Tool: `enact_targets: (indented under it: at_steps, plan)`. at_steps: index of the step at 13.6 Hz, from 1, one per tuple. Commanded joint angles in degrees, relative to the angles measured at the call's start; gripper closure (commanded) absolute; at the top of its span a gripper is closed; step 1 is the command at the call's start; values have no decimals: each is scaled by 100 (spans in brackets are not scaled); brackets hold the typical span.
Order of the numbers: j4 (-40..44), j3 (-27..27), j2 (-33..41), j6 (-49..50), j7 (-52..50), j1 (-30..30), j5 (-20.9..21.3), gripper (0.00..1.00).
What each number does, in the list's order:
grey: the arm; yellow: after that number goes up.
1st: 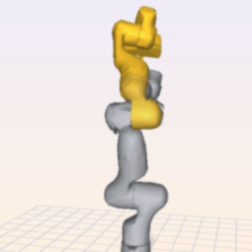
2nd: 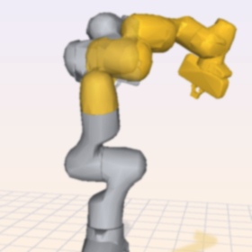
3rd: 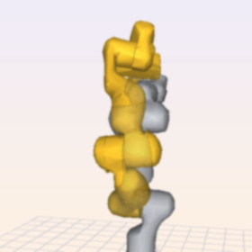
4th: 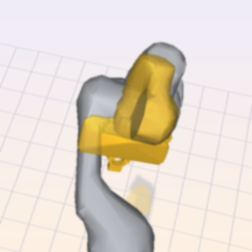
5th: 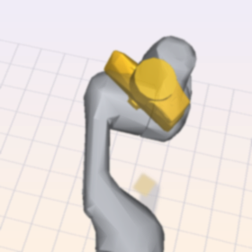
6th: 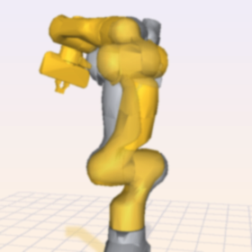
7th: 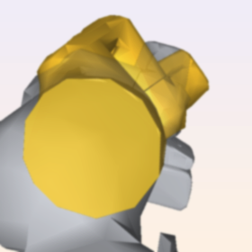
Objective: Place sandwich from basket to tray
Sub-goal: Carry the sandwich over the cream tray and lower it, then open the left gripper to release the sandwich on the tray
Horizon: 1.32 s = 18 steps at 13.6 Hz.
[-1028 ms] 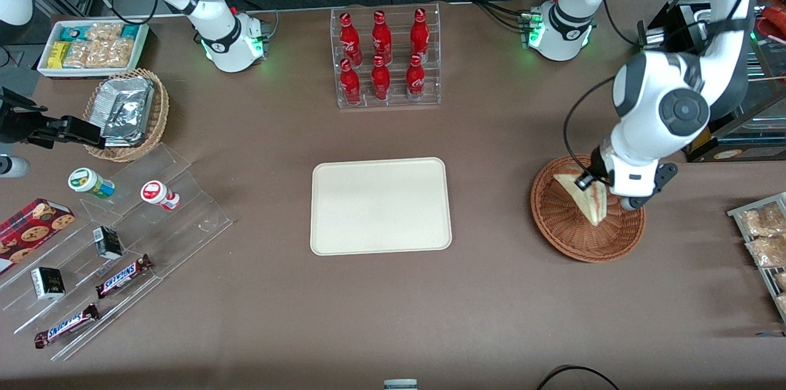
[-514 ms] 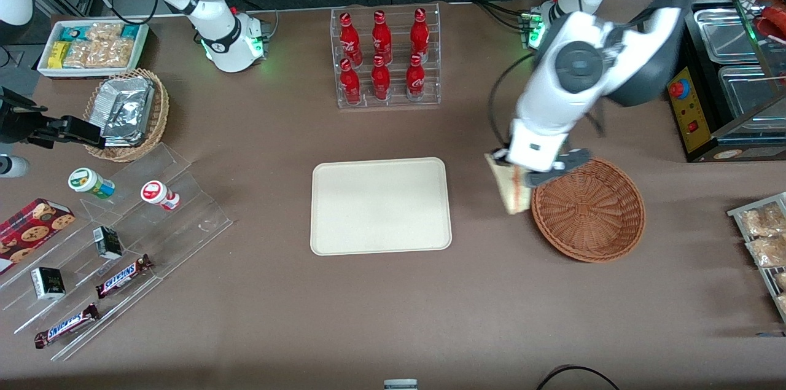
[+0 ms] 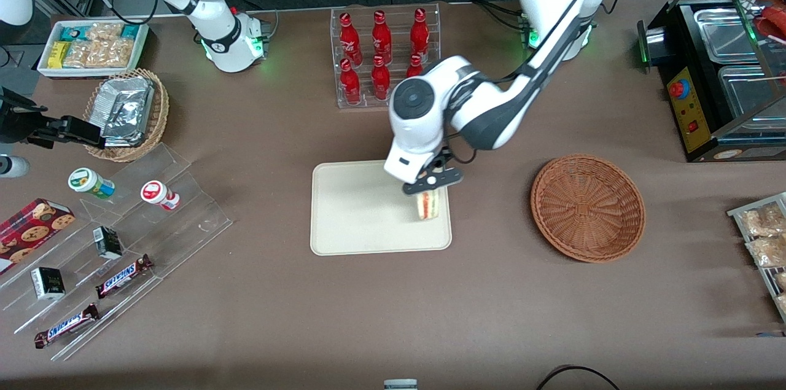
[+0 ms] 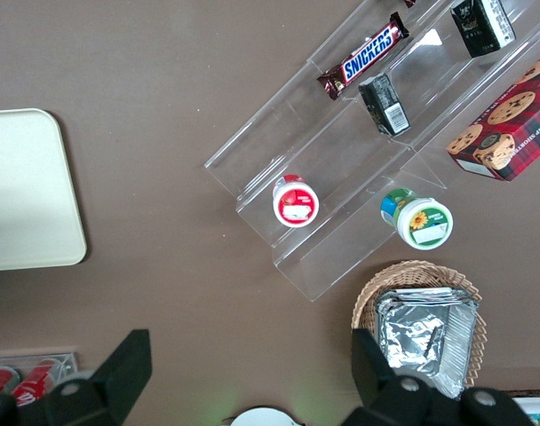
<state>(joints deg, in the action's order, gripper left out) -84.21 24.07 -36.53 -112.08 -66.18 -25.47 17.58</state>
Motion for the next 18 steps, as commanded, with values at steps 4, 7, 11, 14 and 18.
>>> enact_targets:
  at_steps: [4,7,11,14,18]
  plan:
    - [545,-60,-916,-437,-580,-546,754,100]
    - [862,-69,-1259,-447,-686,-643,957,100]
    - [959,-86,-1375,-447,-616,-652,957,0]
    - [977,-86,-1139,-263,-677,-600,931,0]
    - [1012,-78,-226,625,-1018,-372,546,0]
